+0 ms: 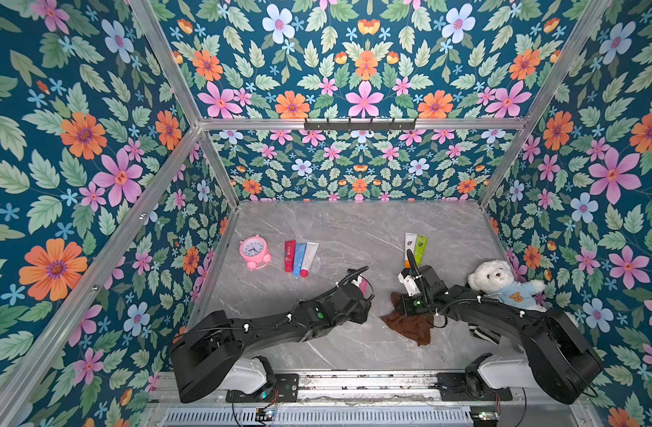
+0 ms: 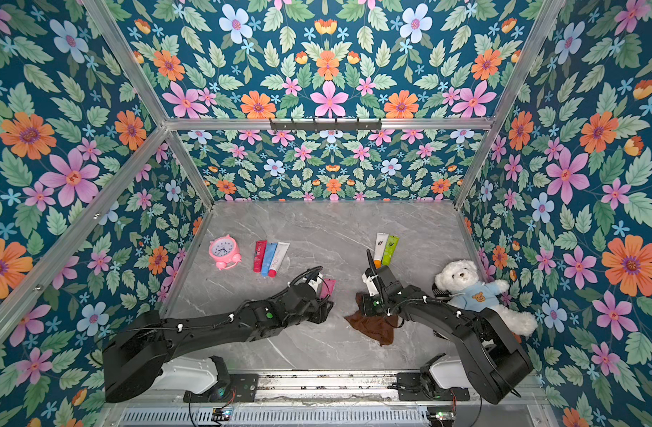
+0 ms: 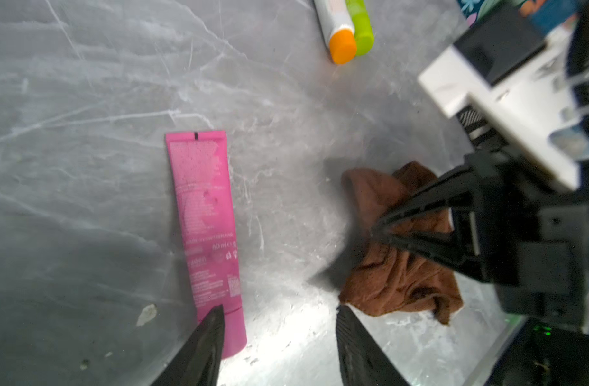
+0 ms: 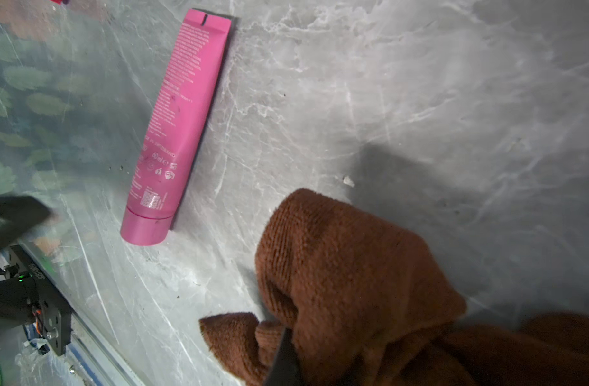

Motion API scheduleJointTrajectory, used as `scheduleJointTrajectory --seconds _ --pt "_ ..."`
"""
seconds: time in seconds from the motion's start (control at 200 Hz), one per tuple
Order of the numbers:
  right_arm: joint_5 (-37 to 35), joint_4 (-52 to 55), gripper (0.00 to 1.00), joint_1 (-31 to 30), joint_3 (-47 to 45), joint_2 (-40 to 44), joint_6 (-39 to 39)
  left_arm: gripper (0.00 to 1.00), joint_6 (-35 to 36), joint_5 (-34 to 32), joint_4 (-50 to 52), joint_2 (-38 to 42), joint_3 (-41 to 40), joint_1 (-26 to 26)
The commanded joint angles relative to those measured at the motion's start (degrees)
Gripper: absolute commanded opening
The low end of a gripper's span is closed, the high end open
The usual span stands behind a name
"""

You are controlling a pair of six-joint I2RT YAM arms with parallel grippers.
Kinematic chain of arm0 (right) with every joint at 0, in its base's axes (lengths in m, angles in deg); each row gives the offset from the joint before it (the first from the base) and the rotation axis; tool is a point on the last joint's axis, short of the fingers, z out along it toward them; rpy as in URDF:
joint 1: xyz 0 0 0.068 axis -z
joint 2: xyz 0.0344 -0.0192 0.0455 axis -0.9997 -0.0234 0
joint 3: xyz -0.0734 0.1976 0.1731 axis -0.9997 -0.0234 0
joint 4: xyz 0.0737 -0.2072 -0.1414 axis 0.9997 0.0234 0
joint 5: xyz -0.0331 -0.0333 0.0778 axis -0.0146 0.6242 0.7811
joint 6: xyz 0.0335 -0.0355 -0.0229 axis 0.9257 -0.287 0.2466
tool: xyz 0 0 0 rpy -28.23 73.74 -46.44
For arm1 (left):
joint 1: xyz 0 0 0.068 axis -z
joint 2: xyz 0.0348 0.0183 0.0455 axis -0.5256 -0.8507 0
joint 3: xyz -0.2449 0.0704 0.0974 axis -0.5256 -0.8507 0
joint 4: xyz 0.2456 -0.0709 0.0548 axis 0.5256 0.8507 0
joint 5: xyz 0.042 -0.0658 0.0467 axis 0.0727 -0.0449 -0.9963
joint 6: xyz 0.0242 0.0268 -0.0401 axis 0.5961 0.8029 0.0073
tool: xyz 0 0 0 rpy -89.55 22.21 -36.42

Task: Wipe the surface of the toothpaste tube
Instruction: Adjust the toothpaste at the center of the board.

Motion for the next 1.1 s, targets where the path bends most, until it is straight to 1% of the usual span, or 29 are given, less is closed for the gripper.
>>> scheduleJointTrajectory --seconds 0.0,0.08,0.175,0.27,0.39,0.48,0.615,0.695,0.805,0.91,1.095 --pt "0.5 0.0 0.0 -0.1 -0.1 0.3 -0.6 0.55 1.6 5.9 2.5 1.1 -0.1 -4.8" --pt "1.0 -0.6 0.0 -0.1 -0.1 0.1 -0.9 0.52 1.1 12.5 -0.6 0.7 -1.8 -10.8" --pt "2.1 -1.0 0.0 0.0 0.0 -0.2 -1.4 0.5 0.6 17.7 -4.2 -0.8 -3.1 -14.5" --pt "2.7 -1.5 0.0 0.1 -0.3 0.2 -1.8 0.47 0.2 21.7 -7.1 -3.6 -3.1 -15.5" --pt "3.3 -2.3 0.0 0.0 -0.7 0.5 -1.9 0.42 -0.8 24.7 -10.3 -7.3 -3.0 -15.8" --pt "4.2 -2.7 0.0 0.0 -0.9 0.8 -2.2 0.39 -1.1 24.7 -10.4 -9.4 -2.4 -15.8" --pt "5.0 -3.3 0.0 0.0 -1.7 1.9 -2.2 0.36 0.8 21.2 -6.7 -10.9 -0.8 -15.9" --pt "5.4 -3.4 0.0 0.1 -1.9 2.2 -2.3 0.34 1.1 20.9 -6.2 -12.1 0.4 -15.9" --pt "5.9 -3.4 0.0 0.0 -1.9 2.3 -2.5 0.33 1.5 21.1 -5.9 -14.8 2.0 -15.8" --pt "6.1 -3.5 0.0 0.0 -2.3 3.2 -2.4 0.32 2.2 20.0 -4.4 -17.1 3.3 -15.8" --pt "6.2 -3.7 0.0 0.0 -2.6 3.8 -2.4 0.31 2.3 18.7 -2.9 -18.7 3.7 -15.7"
